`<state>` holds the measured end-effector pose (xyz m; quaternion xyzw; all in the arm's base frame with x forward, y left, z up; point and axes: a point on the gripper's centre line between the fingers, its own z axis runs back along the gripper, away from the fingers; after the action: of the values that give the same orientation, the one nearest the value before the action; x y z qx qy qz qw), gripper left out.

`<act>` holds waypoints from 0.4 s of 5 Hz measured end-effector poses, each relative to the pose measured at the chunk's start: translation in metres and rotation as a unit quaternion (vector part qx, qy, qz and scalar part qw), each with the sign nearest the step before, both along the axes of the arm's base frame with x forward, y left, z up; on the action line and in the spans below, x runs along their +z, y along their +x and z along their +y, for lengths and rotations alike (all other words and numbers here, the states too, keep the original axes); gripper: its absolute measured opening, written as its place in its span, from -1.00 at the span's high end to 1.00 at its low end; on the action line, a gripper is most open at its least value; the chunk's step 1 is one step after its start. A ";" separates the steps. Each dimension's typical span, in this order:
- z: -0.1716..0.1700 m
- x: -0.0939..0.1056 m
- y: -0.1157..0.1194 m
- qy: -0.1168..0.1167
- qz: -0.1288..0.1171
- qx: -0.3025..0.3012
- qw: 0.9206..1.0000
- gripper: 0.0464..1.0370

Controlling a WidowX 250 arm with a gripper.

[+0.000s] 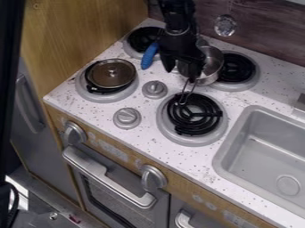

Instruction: Move the silver bowl to the bottom right burner

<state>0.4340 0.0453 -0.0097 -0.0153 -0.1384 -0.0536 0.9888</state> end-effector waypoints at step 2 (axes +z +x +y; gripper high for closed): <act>-0.016 -0.005 0.036 -0.015 -0.023 -0.024 0.999 -0.92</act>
<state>0.4696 0.0293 -0.0150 -0.0326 -0.1612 -0.0752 0.9835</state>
